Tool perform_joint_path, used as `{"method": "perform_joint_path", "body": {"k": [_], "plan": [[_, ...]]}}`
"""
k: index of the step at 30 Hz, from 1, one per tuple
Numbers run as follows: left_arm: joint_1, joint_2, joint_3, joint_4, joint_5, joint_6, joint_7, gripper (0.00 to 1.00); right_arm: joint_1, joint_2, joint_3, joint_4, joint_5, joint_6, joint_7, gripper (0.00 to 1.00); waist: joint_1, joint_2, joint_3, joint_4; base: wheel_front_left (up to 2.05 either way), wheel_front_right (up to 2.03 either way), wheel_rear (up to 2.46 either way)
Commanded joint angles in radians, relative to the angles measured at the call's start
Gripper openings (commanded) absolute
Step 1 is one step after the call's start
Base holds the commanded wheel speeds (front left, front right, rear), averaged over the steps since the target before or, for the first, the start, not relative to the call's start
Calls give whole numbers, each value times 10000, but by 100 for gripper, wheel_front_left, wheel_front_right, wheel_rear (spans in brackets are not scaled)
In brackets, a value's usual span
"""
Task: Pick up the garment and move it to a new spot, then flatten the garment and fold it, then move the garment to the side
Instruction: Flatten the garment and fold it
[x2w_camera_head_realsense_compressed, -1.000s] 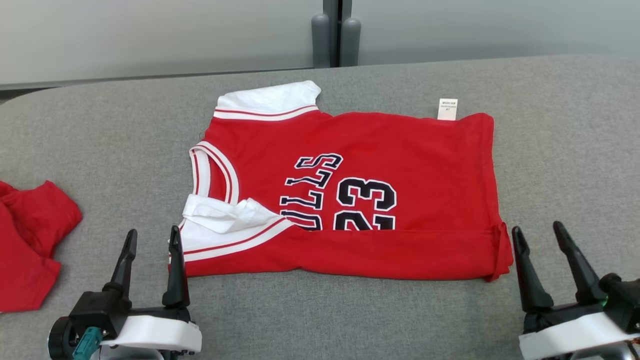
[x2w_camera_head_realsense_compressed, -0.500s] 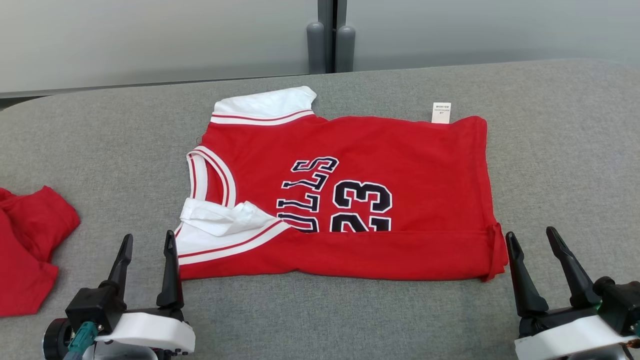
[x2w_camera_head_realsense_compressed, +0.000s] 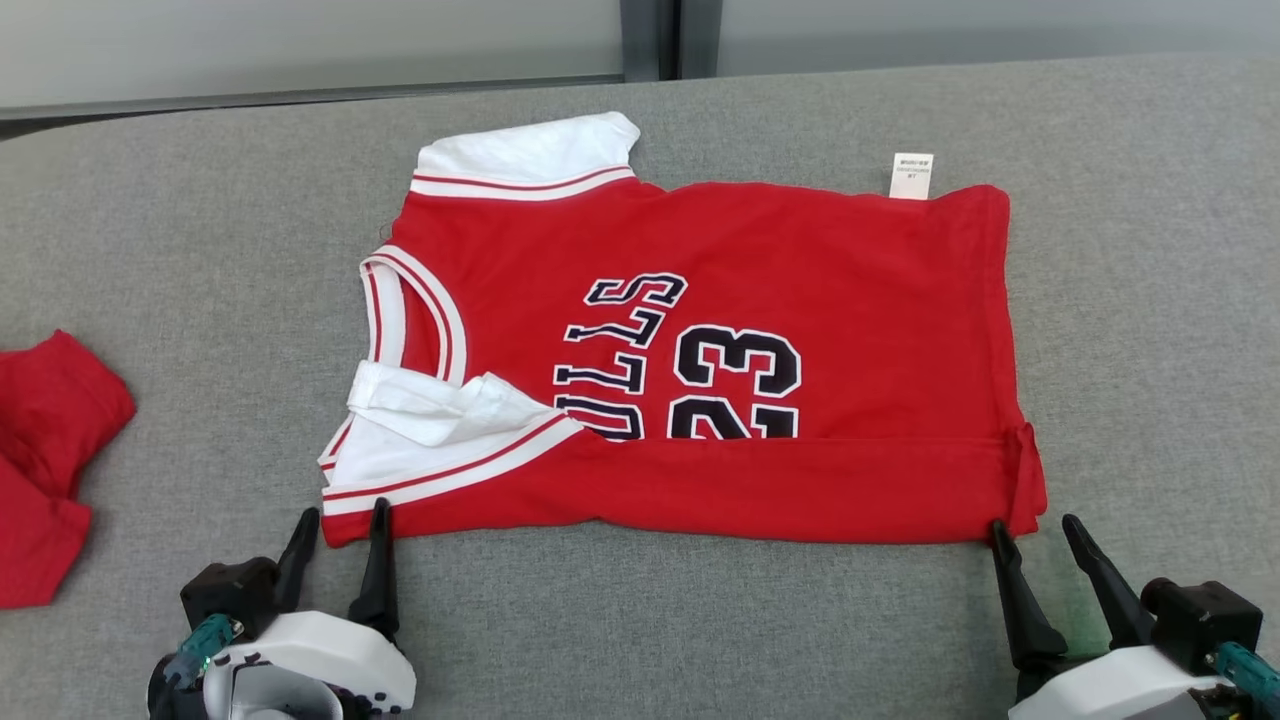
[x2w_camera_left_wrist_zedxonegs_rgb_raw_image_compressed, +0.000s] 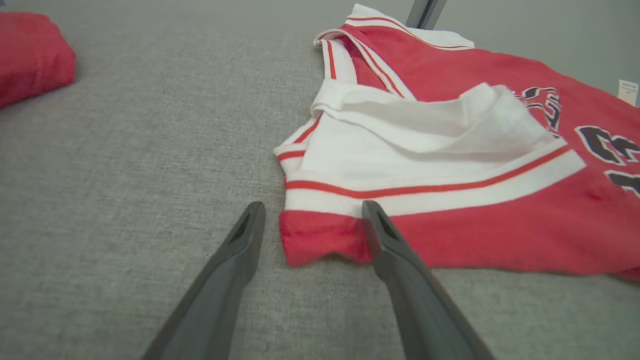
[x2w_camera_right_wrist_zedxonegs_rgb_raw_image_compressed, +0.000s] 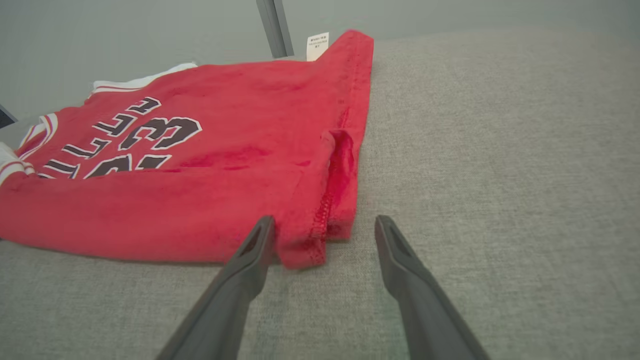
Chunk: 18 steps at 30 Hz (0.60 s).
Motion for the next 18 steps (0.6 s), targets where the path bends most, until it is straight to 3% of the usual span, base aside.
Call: {"method": "perform_joint_path", "body": {"k": [1, 6, 7, 8, 9, 18], "plan": [[-401, 9, 9, 364, -133, -152, -26, 100, -295, -1, -23, 331, 80, -3, -141, 100, 0, -1, 251, 60, 0, 0, 0], [-769, -63, -14, 975, -460, -446, -117, 100, -721, 96, 138, 1093, 385, -3, -105, 100, 0, -1, 416, 94, 0, 0, 0], [-839, -67, -40, 1047, -509, -515, -143, 64, -804, 113, 218, 1240, 473, -3, -80, 96, 0, -1, 421, 102, 0, 0, 0], [-859, -78, -97, 1129, -578, -599, -124, 0, -859, 116, 261, 1324, 528, -3, -74, 34, 0, -1, 419, 111, 0, 0, 0], [-872, -79, -147, 1182, -559, -647, -122, 0, -911, 95, 295, 1422, 562, -3, -114, 0, 0, -1, 413, 122, 0, 0, 0], [-797, 19, -208, 534, -489, -667, -442, 0, -1025, -94, 355, 1496, 742, -11, -137, 0, 0, -1, 313, 242, 0, 0, 0]]}}
